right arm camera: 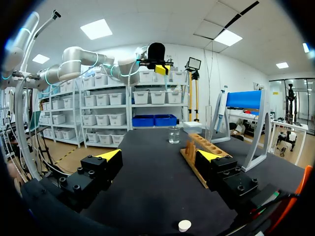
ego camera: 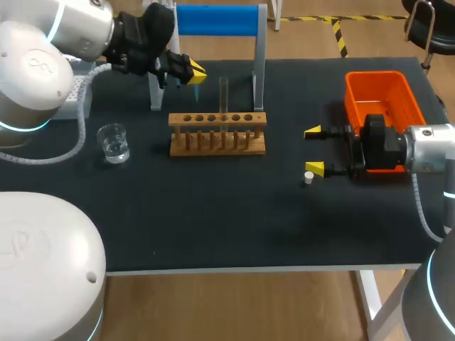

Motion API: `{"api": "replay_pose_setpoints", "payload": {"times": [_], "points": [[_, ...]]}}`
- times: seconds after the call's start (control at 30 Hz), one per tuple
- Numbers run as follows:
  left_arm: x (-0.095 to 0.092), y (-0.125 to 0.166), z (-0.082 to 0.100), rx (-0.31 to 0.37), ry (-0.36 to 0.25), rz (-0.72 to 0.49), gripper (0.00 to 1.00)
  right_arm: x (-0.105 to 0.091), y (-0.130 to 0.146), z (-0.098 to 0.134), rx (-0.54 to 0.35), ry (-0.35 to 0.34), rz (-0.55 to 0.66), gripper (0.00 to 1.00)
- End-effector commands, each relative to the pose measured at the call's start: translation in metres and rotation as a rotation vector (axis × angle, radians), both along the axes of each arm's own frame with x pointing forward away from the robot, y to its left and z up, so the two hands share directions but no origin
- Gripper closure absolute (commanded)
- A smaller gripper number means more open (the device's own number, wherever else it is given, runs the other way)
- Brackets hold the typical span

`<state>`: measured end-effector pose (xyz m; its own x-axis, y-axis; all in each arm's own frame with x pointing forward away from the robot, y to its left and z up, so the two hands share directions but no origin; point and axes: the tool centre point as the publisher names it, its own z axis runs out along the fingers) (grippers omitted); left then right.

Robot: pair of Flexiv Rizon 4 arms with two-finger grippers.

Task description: Invert the test tube, pick up the pipette, mount the tip to pipette, aspirate from beaker and dispense into the tube, eject the tip, return the pipette, and cap with the stopper.

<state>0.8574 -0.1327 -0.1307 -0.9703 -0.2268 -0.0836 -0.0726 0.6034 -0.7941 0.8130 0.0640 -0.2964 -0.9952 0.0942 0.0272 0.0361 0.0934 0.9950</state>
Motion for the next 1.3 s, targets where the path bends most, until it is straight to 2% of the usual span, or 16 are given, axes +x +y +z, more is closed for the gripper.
{"api": "replay_pose_setpoints", "payload": {"times": [0.03,0.33,0.63,1.3], "points": [[-0.001,-0.015,0.002,0.027,0.025,-0.008,1.0,-0.001,0.0,0.0,-0.002,0.0,-0.003,0.0],[-0.006,-0.03,0.001,0.06,0.088,-0.04,1.0,-0.001,0.0,0.0,-0.002,0.0,-0.003,0.0],[-0.008,-0.03,0.001,0.024,0.084,-0.034,1.0,-0.001,0.0,0.0,-0.002,0.0,-0.003,0.0],[-0.008,-0.03,0.001,0.024,0.084,-0.034,1.0,-0.001,0.0,0.0,-0.002,0.0,-0.003,0.0]]}}
